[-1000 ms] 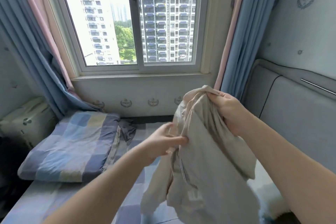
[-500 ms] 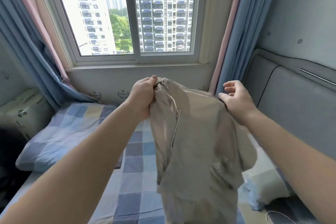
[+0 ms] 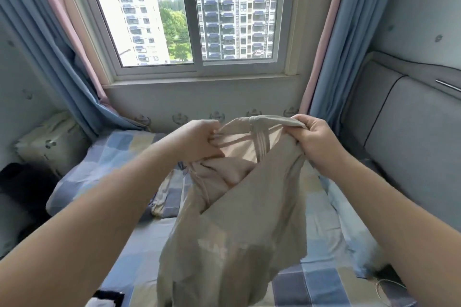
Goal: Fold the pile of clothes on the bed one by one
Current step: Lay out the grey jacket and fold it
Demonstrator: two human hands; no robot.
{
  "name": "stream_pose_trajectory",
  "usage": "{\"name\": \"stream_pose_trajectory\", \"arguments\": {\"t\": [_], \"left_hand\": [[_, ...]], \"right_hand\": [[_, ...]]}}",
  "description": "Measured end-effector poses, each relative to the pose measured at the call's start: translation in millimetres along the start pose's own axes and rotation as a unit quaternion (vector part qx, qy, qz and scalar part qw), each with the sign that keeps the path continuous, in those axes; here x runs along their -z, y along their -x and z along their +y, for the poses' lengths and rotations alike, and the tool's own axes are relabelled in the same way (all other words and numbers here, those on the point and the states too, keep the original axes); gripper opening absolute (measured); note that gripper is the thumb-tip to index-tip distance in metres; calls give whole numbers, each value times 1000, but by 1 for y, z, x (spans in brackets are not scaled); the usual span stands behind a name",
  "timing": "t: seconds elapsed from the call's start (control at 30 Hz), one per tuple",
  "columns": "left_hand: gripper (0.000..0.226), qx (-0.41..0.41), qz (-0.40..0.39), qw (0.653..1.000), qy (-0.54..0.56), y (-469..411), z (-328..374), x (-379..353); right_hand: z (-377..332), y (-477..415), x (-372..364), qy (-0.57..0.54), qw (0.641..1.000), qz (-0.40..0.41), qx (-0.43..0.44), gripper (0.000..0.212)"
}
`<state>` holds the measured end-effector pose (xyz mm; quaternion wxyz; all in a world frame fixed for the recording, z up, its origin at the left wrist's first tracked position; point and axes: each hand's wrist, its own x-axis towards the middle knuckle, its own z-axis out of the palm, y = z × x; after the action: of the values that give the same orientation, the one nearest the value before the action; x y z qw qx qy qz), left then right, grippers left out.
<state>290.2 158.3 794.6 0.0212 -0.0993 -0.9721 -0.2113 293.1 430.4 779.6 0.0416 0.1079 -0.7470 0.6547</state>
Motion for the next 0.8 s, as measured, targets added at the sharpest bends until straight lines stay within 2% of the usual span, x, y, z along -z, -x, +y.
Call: {"name": "stream_pose_trajectory", "arguments": {"t": [0.07, 0.13, 0.17, 0.23, 0.3, 0.33, 0.4, 0.43, 0.47, 0.5, 0.53, 0.57, 0.6, 0.63, 0.7, 0.77, 0.8], "left_hand": [[24, 53, -17, 996, -63, 2, -20, -25], [25, 130, -47, 989, -56, 5, -33, -44], [28, 161, -61, 985, -19, 4, -37, -51], [26, 208, -61, 967, 135, 2, -36, -60], [20, 228, -16, 929, 292, 0, -23, -62], [20, 222, 7, 916, 334, 0, -15, -59], [15, 170, 27, 921, 349, -2, 0, -50], [14, 136, 14, 930, 340, -1, 10, -43], [20, 101, -13, 940, 325, 0, 18, -36], [29, 66, -48, 949, 306, 0, 27, -29], [31, 28, -78, 958, 274, -1, 36, -22], [25, -9, -95, 968, 232, -2, 43, -16], [14, -40, -96, 977, 188, -2, 48, -11], [12, -67, -88, 981, 159, -3, 50, -6], [19, -95, -64, 985, 132, -4, 44, 0], [25, -80, -40, 992, 85, -4, 29, 0], [28, -60, -26, 997, 41, -4, 16, -3]], "right_hand": [[-4, -5, 9, 3, 1000, 17, 13, 15], [0, -9, 19, 34, 998, 42, 21, 16], [6, -11, 24, 56, 997, 57, 20, 16], [25, -12, 32, 101, 991, 85, -8, 20], [50, -11, 37, 180, 979, 84, -53, 23], [58, -9, 38, 239, 966, 42, -89, 20], [62, 5, 34, 335, 912, -129, -198, 6], [56, 13, 27, 343, 883, -222, -230, 28], [50, 17, 19, 308, 882, -276, -227, 55], [41, 19, 9, 256, 904, -281, -194, 77], [34, 20, -2, 205, 931, -265, -143, 87], [30, 18, -12, 172, 946, -255, -100, 85], [27, 14, -20, 147, 951, -261, -72, 74], [26, 11, -27, 127, 951, -276, -60, 53], [29, 6, -36, 120, 957, -260, -34, 4], [30, -1, -33, 159, 968, -192, 20, 24], [28, -4, -27, 178, 973, -143, 38, 26]]}}
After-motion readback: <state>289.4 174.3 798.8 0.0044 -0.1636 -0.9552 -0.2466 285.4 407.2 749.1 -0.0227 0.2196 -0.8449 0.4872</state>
